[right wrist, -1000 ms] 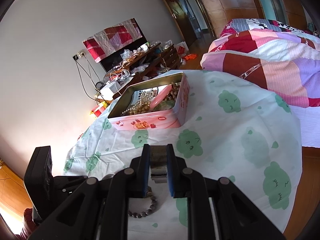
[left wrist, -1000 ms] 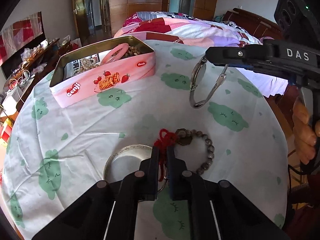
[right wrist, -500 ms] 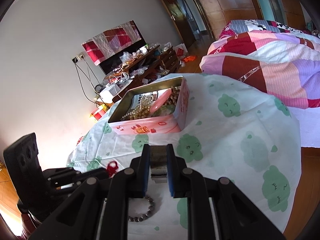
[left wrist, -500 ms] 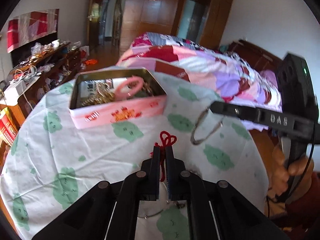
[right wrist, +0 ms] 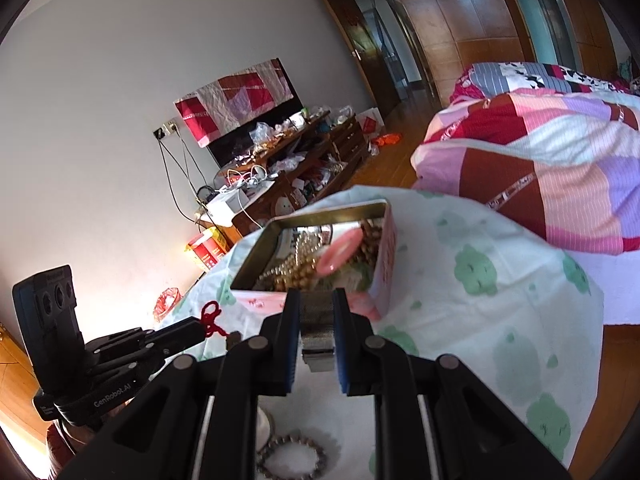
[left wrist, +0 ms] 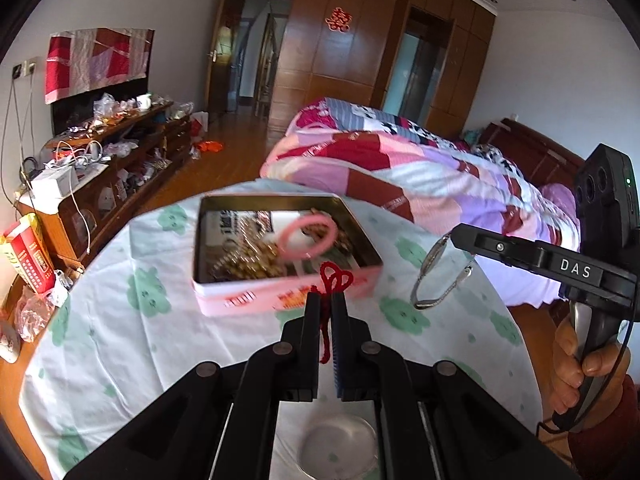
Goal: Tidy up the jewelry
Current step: 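Carry the watch and red string over the pink tin with both tools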
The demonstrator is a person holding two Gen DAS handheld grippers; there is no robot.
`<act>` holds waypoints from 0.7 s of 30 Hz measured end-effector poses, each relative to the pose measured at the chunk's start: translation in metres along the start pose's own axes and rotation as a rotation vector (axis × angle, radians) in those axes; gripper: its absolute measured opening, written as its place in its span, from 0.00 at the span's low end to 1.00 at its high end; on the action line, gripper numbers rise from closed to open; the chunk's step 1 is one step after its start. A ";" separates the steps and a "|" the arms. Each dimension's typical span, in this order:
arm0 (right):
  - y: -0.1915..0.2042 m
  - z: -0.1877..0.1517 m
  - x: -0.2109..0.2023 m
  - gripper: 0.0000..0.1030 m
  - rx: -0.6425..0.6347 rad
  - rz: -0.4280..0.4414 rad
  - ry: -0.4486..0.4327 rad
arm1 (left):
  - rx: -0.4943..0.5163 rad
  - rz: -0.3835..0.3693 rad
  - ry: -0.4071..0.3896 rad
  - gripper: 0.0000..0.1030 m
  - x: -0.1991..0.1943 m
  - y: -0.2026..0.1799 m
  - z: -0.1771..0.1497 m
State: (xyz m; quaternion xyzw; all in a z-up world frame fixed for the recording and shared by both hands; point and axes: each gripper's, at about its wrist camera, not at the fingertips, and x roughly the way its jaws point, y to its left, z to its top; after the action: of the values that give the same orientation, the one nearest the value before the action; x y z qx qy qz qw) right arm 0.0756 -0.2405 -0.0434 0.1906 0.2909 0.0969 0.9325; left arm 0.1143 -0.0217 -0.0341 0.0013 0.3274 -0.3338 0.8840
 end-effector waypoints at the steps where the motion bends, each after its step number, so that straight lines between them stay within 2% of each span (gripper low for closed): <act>1: 0.001 0.003 0.003 0.18 -0.003 0.001 -0.003 | -0.008 0.000 -0.005 0.04 0.002 0.004 0.004; 9: 0.005 0.043 0.048 0.18 0.009 0.039 -0.017 | -0.008 0.048 -0.037 0.04 0.034 0.025 0.044; 16: -0.002 0.075 0.106 0.18 0.013 0.006 -0.032 | -0.043 0.090 -0.036 0.04 0.082 0.056 0.074; 21: -0.012 0.080 0.150 0.18 0.013 -0.003 0.028 | -0.088 0.107 0.011 0.04 0.118 0.074 0.079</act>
State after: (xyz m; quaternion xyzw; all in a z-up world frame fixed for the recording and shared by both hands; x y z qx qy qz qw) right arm 0.2451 -0.2315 -0.0634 0.1948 0.3046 0.0964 0.9273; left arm 0.2701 -0.0507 -0.0567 -0.0182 0.3460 -0.2714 0.8980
